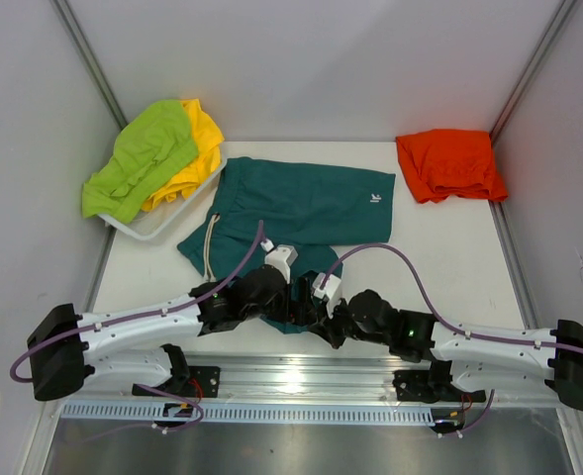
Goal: Fold and stack the shorts
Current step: Flatten the shorts out
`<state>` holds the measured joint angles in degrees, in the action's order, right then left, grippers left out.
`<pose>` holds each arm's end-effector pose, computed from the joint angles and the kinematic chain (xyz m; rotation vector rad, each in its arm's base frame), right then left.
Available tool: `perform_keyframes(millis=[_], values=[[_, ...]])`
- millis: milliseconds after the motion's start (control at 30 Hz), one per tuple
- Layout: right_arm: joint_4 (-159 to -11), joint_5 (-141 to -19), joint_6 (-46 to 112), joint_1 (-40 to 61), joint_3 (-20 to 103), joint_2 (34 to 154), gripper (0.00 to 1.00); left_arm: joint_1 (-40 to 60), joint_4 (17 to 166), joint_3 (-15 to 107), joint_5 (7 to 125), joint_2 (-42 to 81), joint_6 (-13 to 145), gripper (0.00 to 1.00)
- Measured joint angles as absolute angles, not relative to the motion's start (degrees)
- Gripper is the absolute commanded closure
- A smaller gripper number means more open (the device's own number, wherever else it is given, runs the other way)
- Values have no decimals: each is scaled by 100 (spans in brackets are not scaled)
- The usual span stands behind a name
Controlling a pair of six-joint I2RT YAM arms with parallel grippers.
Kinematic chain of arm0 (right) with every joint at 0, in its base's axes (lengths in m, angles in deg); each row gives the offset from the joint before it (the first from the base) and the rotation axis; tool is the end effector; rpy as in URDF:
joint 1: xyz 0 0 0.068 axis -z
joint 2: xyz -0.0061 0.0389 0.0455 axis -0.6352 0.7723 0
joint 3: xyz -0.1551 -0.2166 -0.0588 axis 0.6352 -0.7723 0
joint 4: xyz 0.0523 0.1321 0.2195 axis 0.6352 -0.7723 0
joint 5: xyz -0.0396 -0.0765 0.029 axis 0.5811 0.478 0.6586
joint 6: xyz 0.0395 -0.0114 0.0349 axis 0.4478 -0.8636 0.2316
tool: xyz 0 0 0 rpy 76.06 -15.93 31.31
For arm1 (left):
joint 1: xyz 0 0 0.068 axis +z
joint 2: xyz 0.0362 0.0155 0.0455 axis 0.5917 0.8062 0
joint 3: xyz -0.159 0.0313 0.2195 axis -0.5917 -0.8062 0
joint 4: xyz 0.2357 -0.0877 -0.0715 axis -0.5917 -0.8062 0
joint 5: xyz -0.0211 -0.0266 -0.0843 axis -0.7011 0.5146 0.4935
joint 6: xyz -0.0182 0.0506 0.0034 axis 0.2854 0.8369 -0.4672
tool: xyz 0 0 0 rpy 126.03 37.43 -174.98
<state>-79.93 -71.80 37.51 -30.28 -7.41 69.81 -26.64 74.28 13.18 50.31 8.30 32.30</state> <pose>0.0751 0.2026 0.2141 -1.0419 1.8697 0.8655 0.1117 -0.2088 0.2304 0.3055 2.3960 -0.8127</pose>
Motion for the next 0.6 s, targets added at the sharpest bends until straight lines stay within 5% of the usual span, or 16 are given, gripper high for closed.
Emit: perform_keyframes(millis=[167,333,467,600], values=[[-8033,-7119,3690,-3065,-741,6955,100,-2653,7378,1353,5079,851,3219,11],[-8026,-7049,3666,-3102,-741,6872,100,-2579,7428,1325,5236,913,3083,34],[-7980,-6957,3664,-3113,-741,6832,100,-2469,7553,1174,5431,917,3024,39],[-7987,-6931,3662,-3150,-741,6837,100,-2434,7638,1154,5520,996,2976,54]])
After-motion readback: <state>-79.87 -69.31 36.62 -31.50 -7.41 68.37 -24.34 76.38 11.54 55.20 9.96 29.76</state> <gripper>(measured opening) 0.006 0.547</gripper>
